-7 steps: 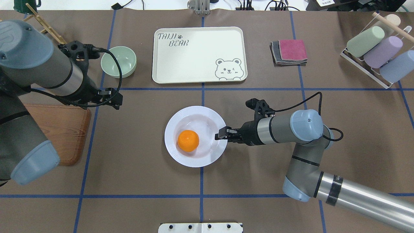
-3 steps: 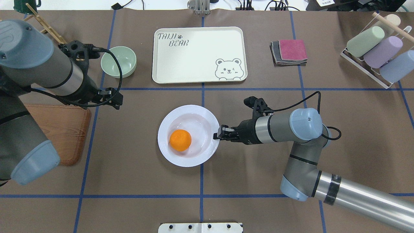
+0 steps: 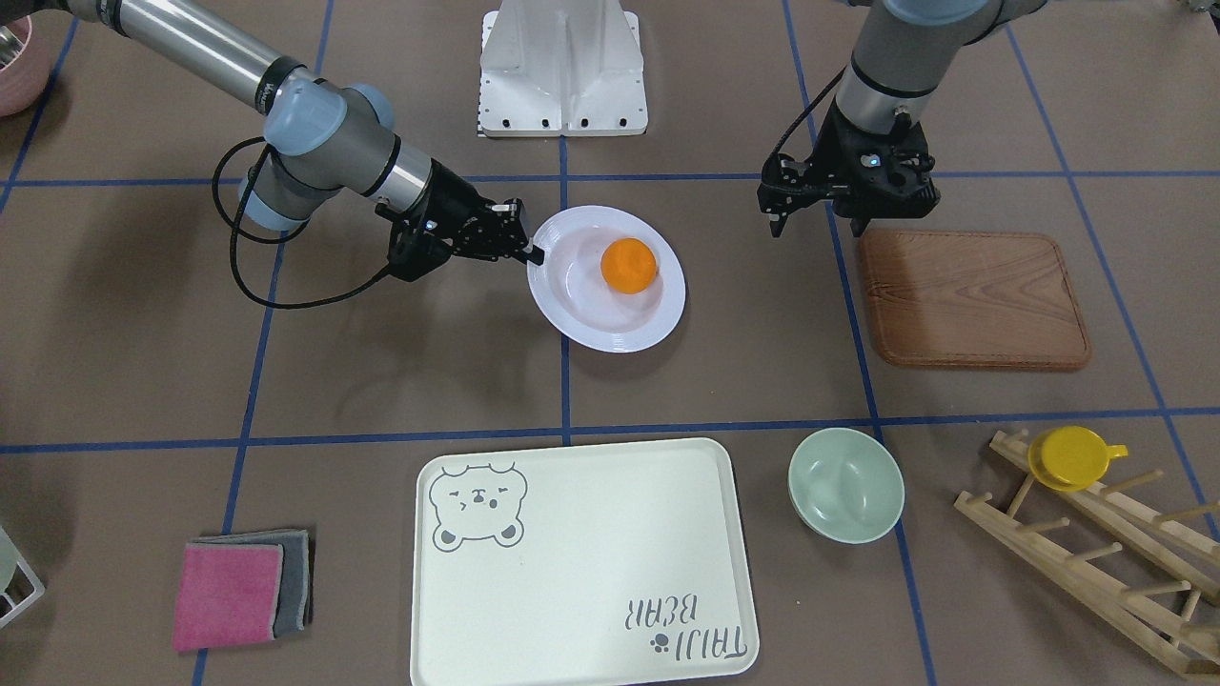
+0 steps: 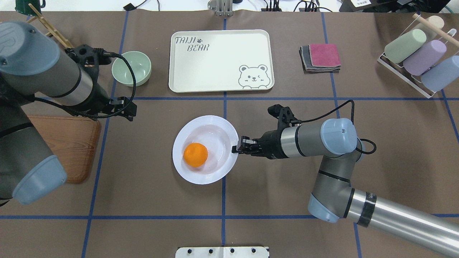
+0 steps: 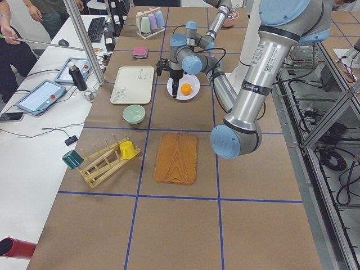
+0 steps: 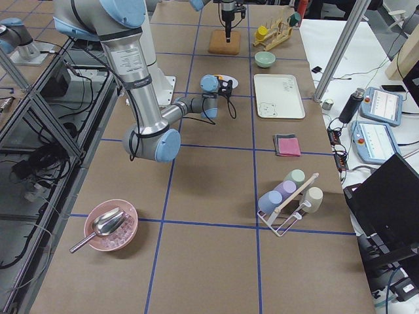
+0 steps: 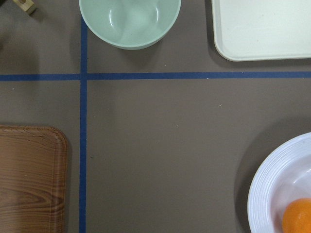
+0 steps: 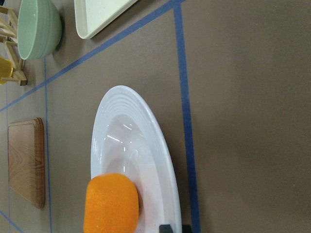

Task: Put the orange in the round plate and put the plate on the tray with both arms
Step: 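Slide the plate onto the bear tray with the right gripper while the left arm rests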

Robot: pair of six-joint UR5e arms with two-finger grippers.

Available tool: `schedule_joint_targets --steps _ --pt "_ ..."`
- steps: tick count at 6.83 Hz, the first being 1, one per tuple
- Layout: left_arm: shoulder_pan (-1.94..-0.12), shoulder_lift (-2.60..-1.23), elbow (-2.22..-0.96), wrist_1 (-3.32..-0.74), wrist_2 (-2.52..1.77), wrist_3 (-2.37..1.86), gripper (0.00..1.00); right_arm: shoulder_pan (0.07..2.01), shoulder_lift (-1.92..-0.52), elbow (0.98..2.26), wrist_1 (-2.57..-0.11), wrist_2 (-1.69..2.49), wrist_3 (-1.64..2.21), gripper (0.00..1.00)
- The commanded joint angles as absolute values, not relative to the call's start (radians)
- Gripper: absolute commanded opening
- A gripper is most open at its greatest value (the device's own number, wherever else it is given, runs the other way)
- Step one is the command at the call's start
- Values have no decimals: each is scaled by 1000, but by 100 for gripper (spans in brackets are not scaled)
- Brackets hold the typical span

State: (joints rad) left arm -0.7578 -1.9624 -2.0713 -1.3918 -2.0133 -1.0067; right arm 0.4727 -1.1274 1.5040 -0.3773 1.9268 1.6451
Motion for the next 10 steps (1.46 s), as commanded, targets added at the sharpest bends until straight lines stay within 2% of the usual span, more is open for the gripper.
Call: schedule_joint_targets --steps 1,7,9,10 --pt "-758 -1963 -2072 -1391 -2013 -1006 99 488 -1129 1534 -338 1927 1701 0" --pt "-796 -1953 -2083 -1387 -2014 -965 98 520 -1166 1497 -74 1841 1851 0" --pt "-903 -1921 -2077 -1362 -2028 -794 98 561 -1175 1487 -61 1766 1954 0" --pt "-1008 -1883 -2057 -1361 -2087 -650 98 609 -1172 1439 -61 1755 1962 0"
